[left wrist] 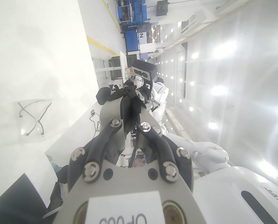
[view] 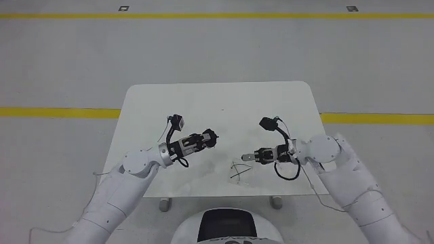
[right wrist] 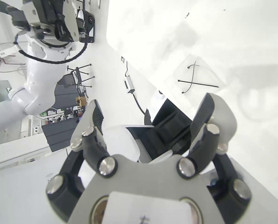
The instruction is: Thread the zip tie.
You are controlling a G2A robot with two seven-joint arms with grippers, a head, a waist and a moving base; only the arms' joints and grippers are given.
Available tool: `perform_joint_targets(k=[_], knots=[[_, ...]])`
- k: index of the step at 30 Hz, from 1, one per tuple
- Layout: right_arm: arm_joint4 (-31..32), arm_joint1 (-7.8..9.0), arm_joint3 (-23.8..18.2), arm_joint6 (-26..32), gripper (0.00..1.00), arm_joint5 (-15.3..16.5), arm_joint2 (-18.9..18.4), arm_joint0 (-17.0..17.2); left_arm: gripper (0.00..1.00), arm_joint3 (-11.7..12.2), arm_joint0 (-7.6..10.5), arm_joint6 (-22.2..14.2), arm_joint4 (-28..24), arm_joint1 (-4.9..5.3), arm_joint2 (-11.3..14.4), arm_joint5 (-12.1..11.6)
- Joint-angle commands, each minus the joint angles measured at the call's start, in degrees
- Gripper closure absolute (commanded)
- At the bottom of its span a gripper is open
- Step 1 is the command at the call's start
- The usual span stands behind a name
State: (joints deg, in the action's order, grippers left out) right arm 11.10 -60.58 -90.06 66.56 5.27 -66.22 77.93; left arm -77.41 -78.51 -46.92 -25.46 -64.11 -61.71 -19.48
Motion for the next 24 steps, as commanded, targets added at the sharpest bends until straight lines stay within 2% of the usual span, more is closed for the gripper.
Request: perform_joint_targets(k=[1,5,7,12,14,16,24], knots=[[1.85,0.08,-0.18,-0.74,0.0,3.46,0.57,-0.23,1.0,0.0,0.0,0.0,0.0,0.0,0.0,0.0],[2.41,0.44,3.32,2.73,0.0,12.3,1.01,-2.41,1.0,0.0,0.0,0.0,0.0,0.0,0.0,0.0],[5.65,0.55,5.0,4.73,0.0,14.21,2.14,-4.45,1.0,0.0,0.0,0.0,0.0,0.0,0.0,0.0],[7.91,0.43,5.73,4.29,0.0,14.21,6.0,-7.7,1.0,0.0,0.0,0.0,0.0,0.0,0.0,0.0],[9.81,0.5,5.48,2.8,0.0,14.21,8.18,-9.06,1.0,0.0,0.0,0.0,0.0,0.0,0.0,0.0],[10.43,0.56,7.12,0.61,0.0,14.21,9.79,-9.87,1.0,0.0,0.0,0.0,0.0,0.0,0.0,0.0],[10.43,0.56,7.12,0.61,0.0,14.21,9.79,-9.87,1.0,0.0,0.0,0.0,0.0,0.0,0.0,0.0]])
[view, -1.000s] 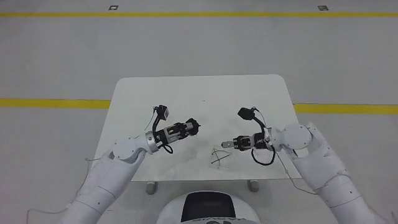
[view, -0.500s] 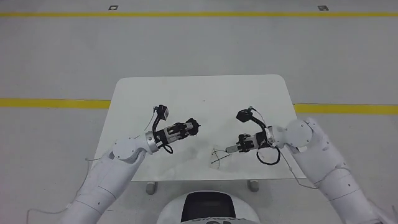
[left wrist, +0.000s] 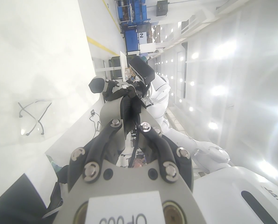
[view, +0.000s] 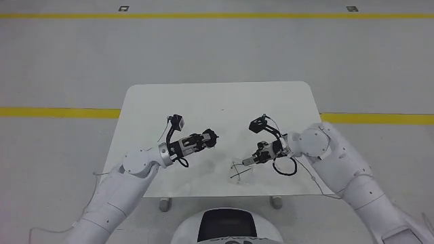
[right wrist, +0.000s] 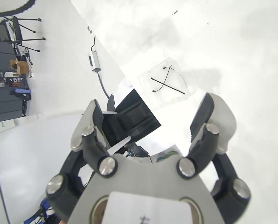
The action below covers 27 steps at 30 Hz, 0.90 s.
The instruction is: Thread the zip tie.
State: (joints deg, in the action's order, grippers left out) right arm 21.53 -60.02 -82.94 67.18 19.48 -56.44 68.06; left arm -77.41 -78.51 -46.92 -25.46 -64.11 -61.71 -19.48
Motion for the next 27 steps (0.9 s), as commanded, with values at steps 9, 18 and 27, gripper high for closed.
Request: perform_joint_targets(k=[9,18,27], knots=[[7.05,0.13,-0.42,-3.22,0.0,0.0,6.3,-2.74,1.0,0.0,0.0,0.0,0.0,0.0,0.0,0.0],[10.39,0.54,2.82,-9.42,0.0,0.0,17.23,-8.97,1.0,0.0,0.0,0.0,0.0,0.0,0.0,0.0],[10.48,0.72,4.17,-11.98,0.0,0.0,19.72,-10.23,1.0,0.0,0.0,0.0,0.0,0.0,0.0,0.0]])
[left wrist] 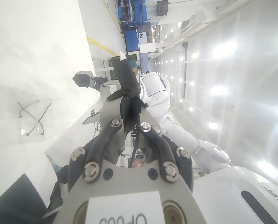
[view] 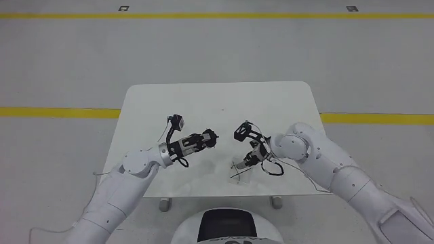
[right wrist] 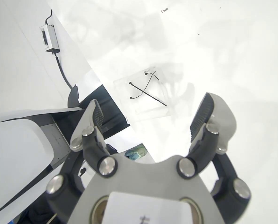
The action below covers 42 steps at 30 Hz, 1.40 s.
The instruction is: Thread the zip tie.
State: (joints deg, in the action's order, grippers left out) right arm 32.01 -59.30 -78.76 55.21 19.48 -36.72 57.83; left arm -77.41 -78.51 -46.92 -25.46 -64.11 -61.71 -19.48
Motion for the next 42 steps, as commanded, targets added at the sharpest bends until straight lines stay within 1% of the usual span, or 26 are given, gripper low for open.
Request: perform_joint_targets(k=[1,3,5,9,12,14,15,22,24,26,33,34,35,36,37,41,42], knots=[[0.0,0.0,0.0,-0.01,0.0,0.0,0.0,0.0,1.0,0.0,0.0,0.0,0.0,0.0,0.0,0.0],[0.4,-0.04,-0.24,-0.28,0.0,0.0,0.35,0.36,1.0,0.0,0.0,0.0,0.0,0.0,0.0,0.0],[2.46,-0.12,-0.67,-0.55,0.0,0.0,0.97,0.18,1.0,0.0,0.0,0.0,0.0,0.0,0.0,0.0],[3.28,-0.52,-1.19,-1.27,0.0,0.0,3.84,-1.02,1.0,0.0,0.0,0.0,0.0,0.0,0.0,0.0],[2.98,-1.01,-0.12,-1.69,0.0,0.0,6.78,-2.83,1.0,0.0,0.0,0.0,0.0,0.0,0.0,0.0],[1.03,-1.42,1.46,-1.49,0.0,0.0,8.64,-4.06,1.0,0.0,0.0,0.0,0.0,0.0,0.0,0.0],[-0.37,-1.53,2.13,-1.94,0.0,0.0,8.8,-4.3,1.0,0.0,0.0,0.0,0.0,0.0,0.0,0.0],[-0.37,-1.53,2.13,-1.94,0.0,0.0,8.8,-4.3,1.0,0.0,0.0,0.0,0.0,0.0,0.0,0.0],[1.51,-1.56,1.89,-4.05,0.0,0.0,8.88,-3.73,1.0,0.0,0.0,0.0,0.0,0.0,0.0,0.0],[2.5,-1.65,1.84,-4.76,0.0,0.0,9.13,-3.4,1.0,0.0,0.0,0.0,0.0,0.0,0.0,0.0],[2.4,-2.25,3.01,-5.71,0.0,0.0,10.36,-3.78,1.0,0.0,0.0,0.0,0.0,0.0,0.0,0.0],[1.88,-2.39,3.25,-6.03,0.13,0.0,10.5,-3.85,1.0,0.0,0.0,0.0,0.0,0.0,0.0,0.0],[1.74,-2.47,3.48,-6.13,0.33,0.0,10.68,-3.97,1.0,0.0,0.0,0.0,0.0,0.0,0.0,0.0],[1.72,-2.56,3.84,-6.06,0.46,0.0,10.89,-4.1,1.0,0.0,0.0,0.0,0.0,0.0,0.0,0.0],[1.69,-2.68,4.15,-6.07,0.52,0.0,11.08,-4.24,1.0,0.0,0.0,0.0,0.0,0.0,0.0,0.0],[1.35,-3.23,5.51,-6.42,0.64,0.0,11.9,-4.77,1.0,0.0,0.0,0.0,0.0,0.0,0.0,0.0],[1.32,-3.33,5.82,-6.35,0.69,0.0,12.08,-4.91,1.0,0.0,0.0,0.0,0.0,0.0,0.0,0.0]])
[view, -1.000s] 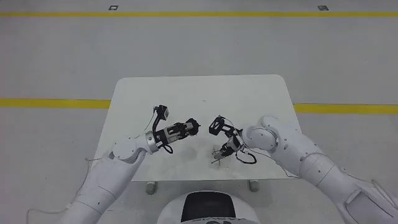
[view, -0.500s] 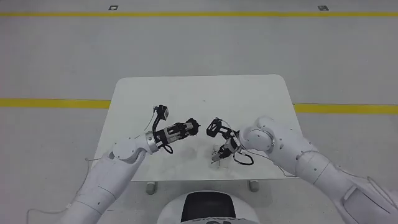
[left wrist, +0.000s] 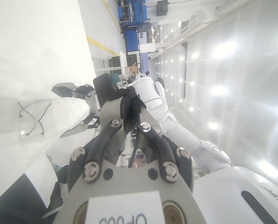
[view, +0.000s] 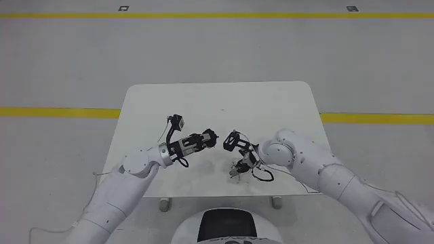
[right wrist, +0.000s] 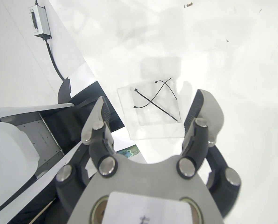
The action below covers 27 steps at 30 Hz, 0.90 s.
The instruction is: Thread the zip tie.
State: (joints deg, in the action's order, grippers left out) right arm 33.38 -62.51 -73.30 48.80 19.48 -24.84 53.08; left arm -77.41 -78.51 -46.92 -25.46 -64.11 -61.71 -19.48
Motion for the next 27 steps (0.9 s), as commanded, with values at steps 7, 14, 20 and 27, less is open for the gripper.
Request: perform_joint_targets(k=[7,14,20,27], knots=[[-0.46,-0.96,2.26,0.9,0.74,0.0,1.55,-1.19,1.0,0.0,0.0,0.0,0.0,0.0,0.0,0.0],[0.51,-1.75,3.64,2.66,0.72,0.0,3.23,-2.38,1.0,0.0,0.0,0.0,0.0,0.0,0.0,0.0],[1.79,-2.16,4.97,4.53,0.69,-0.69,3.2,-2.75,1.0,0.0,0.0,0.0,0.0,0.0,0.0,0.0],[2.85,-1.91,4.45,6.37,0.69,-2.82,2.03,-1.93,1.0,0.0,0.0,0.0,0.0,0.0,0.0,0.0]])
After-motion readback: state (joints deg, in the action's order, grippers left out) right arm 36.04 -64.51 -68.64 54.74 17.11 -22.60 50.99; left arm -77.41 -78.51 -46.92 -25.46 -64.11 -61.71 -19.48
